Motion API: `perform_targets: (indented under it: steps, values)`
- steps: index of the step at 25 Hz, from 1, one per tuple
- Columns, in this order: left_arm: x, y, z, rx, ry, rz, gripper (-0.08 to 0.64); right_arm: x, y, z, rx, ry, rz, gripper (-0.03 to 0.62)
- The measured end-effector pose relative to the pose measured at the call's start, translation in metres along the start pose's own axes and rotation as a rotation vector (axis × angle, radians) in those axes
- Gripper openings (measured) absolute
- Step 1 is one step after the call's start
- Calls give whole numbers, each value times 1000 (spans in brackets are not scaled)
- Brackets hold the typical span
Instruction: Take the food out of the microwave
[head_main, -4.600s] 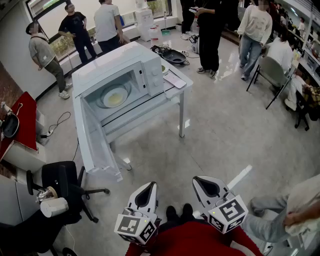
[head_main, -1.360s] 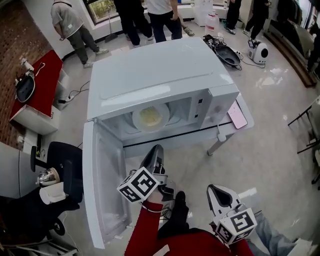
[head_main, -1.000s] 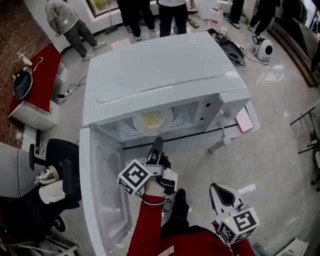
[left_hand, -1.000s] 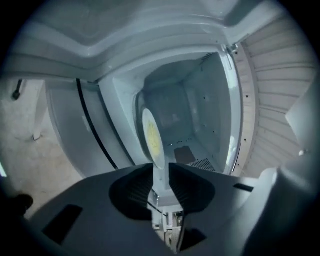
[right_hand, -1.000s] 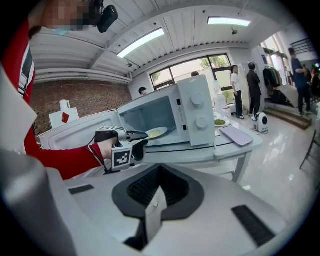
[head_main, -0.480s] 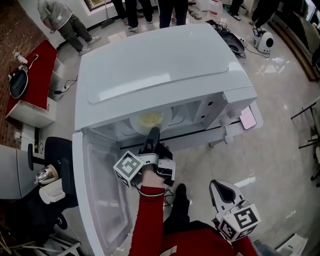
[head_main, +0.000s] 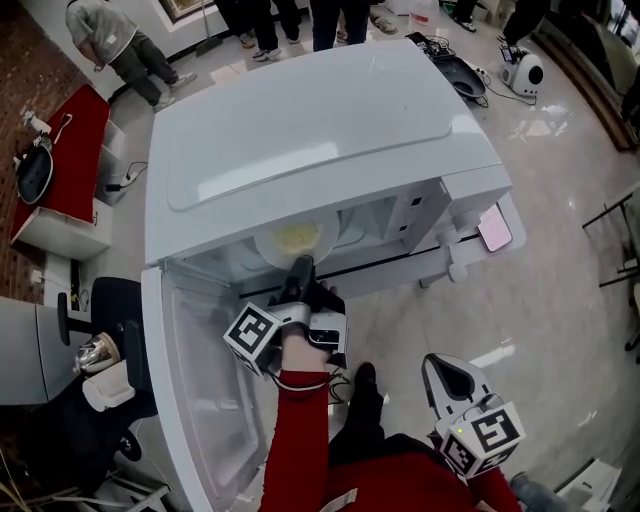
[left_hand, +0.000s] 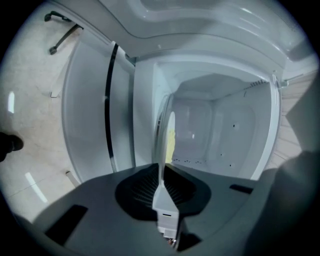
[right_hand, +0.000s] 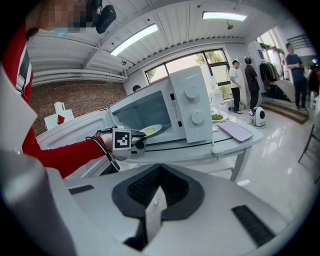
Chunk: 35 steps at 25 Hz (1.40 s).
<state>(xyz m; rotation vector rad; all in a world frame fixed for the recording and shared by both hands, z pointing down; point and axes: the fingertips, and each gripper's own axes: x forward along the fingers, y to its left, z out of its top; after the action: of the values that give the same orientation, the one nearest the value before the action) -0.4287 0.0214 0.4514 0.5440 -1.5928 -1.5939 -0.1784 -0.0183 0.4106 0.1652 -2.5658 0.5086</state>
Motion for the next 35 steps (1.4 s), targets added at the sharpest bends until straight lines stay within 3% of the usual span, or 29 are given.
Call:
perform_targets:
  steps: [13, 22, 35]
  values:
    - [-24, -11, -14, 8, 43, -59, 18, -1, 7, -1, -9, 3, -3, 11]
    - [-63, -7, -41, 66, 163, -79, 18, -10, 5, -6, -1, -22, -29, 11]
    - [-123, 6, -114, 99, 367, -73, 18, -48, -9, -18, 31, -85, -88, 11]
